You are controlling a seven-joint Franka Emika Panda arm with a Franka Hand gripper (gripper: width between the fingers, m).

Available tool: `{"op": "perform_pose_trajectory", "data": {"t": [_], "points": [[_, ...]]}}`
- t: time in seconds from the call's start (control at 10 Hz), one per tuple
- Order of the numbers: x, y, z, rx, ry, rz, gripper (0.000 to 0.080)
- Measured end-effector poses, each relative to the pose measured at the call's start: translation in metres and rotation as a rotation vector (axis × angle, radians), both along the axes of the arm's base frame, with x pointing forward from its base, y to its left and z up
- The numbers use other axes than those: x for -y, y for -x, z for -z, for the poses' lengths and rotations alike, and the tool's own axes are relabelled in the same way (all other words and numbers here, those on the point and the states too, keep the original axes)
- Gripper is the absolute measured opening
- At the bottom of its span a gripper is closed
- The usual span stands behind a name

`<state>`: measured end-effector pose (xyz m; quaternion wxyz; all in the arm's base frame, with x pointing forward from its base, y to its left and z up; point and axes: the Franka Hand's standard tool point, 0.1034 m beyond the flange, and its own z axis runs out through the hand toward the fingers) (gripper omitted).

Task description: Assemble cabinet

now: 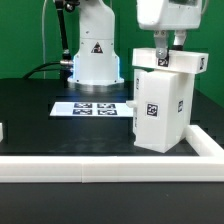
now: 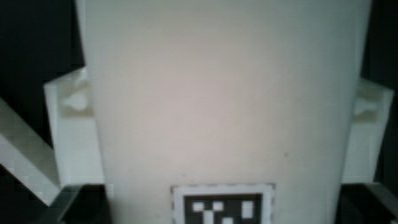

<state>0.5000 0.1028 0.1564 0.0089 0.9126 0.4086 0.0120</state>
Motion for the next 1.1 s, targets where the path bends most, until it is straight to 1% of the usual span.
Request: {"op": "perform_pose_trajectory", "data": {"t": [0.8, 0.9, 1.1], "points": [[-0.0001, 0.0001, 0.0010, 0.006, -0.017, 0.543, 0.0554], [-0.0001, -0.0009, 0.0010, 0.014, -0.023, 0.631, 0.0554], [-0.0005, -0.0026, 0.0010, 0.059, -0.069, 0.814, 0.0554]]}}
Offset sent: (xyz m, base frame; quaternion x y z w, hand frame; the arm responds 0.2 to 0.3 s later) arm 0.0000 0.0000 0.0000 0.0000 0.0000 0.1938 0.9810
